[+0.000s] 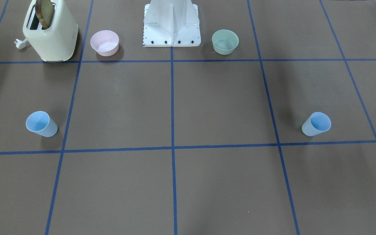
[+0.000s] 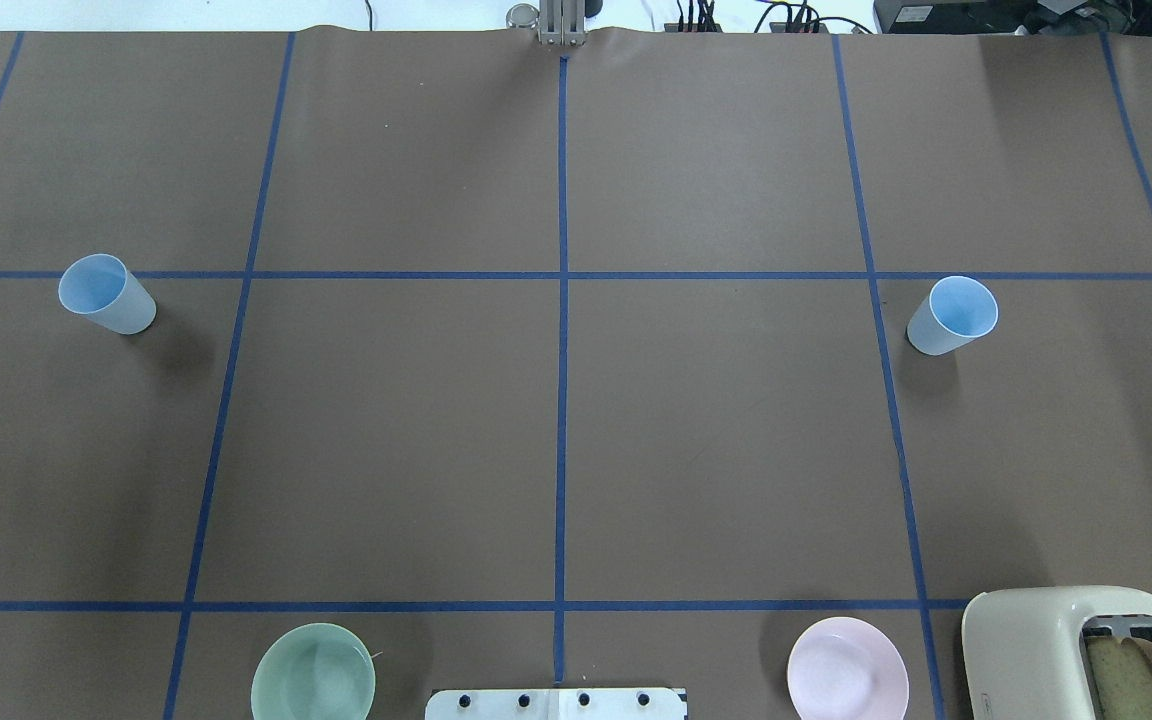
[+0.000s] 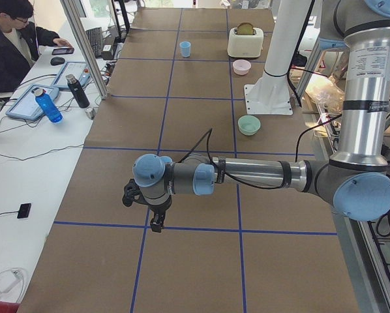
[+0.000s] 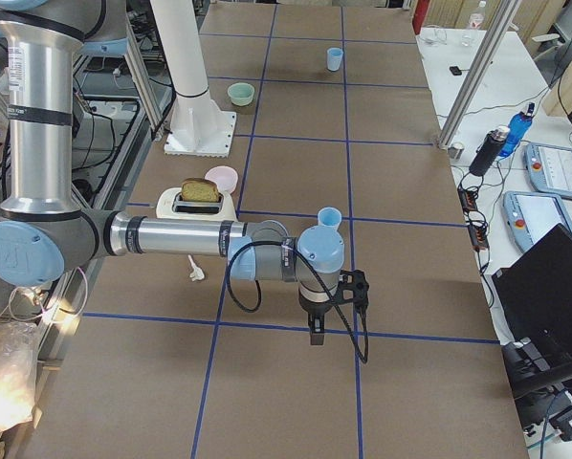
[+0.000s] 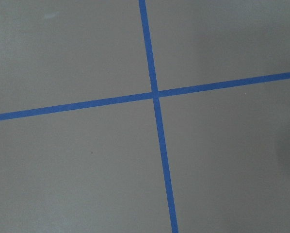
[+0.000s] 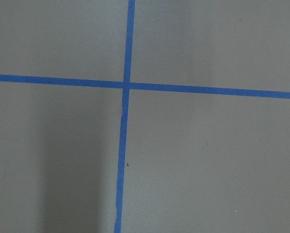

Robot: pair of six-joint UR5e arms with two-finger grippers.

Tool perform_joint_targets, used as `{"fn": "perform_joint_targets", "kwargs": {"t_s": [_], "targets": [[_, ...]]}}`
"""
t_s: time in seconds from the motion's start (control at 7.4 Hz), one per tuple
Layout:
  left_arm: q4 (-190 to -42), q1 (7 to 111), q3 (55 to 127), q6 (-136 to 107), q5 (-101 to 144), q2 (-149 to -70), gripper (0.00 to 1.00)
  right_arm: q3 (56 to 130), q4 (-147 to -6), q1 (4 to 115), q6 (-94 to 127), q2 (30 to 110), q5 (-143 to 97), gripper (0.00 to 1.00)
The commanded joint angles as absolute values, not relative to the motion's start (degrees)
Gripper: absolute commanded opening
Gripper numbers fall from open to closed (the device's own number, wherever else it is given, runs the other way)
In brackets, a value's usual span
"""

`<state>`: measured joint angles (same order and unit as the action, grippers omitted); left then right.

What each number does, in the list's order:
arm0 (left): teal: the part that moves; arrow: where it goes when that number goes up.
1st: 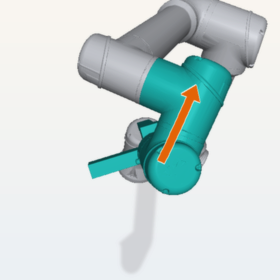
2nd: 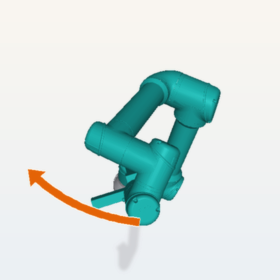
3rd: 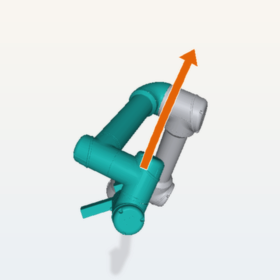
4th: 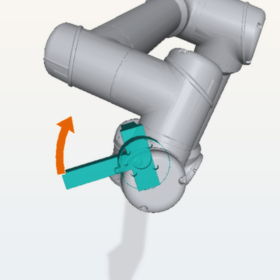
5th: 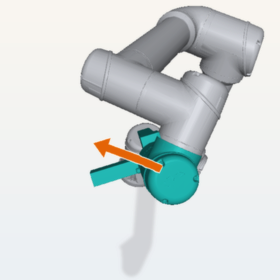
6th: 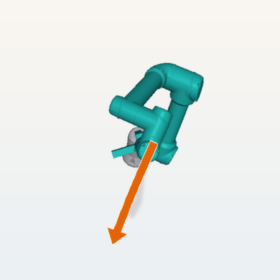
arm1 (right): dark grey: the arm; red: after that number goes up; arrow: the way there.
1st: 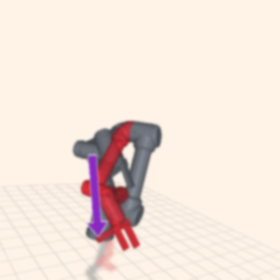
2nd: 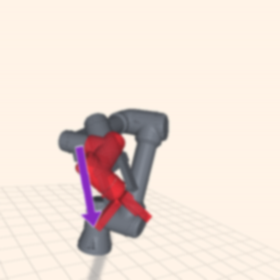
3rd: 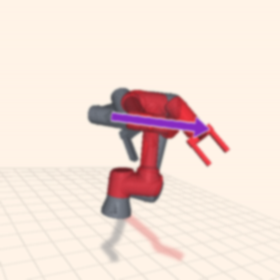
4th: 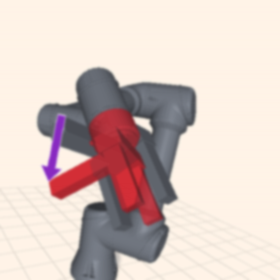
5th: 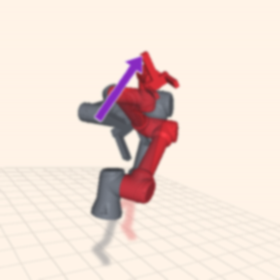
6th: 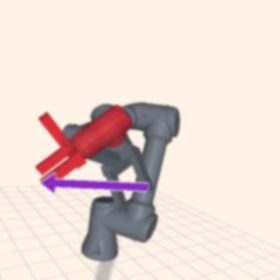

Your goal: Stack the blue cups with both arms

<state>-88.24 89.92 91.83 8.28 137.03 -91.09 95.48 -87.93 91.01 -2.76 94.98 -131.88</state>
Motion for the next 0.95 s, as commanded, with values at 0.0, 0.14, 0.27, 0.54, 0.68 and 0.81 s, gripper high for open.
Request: {"fn": "perform_joint_targets", "kwargs": {"t_s": [0.0,0.14,0.27,0.54,0.68,0.81], "targets": [[-88.24,89.91,94.47,8.35,136.06,-90.97,0.98,97.38,-87.89,91.05,-2.99,95.10,-131.57,1.00],[-88.24,89.91,95.44,8.18,135.27,-91.66,0.98,97.73,-87.80,90.97,-2.90,94.23,-132.01,1.00],[-88.24,89.91,96.06,8.09,135.35,-91.84,0.98,99.21,-87.80,90.97,-2.29,93.61,-131.75,1.00],[-88.50,89.91,96.50,8.26,135.35,-94.90,0.98,100.11,-87.71,90.97,-2.20,89.67,-131.22,1.00],[-90.94,89.91,96.33,8.17,135.18,-98.32,0.98,99.85,-87.80,90.97,-2.02,88.00,-131.31,1.00],[-94.01,90.00,96.33,5.56,134.22,-99.13,0.98,99.32,-87.72,90.97,-1.67,87.20,-131.22,1.00]]}}
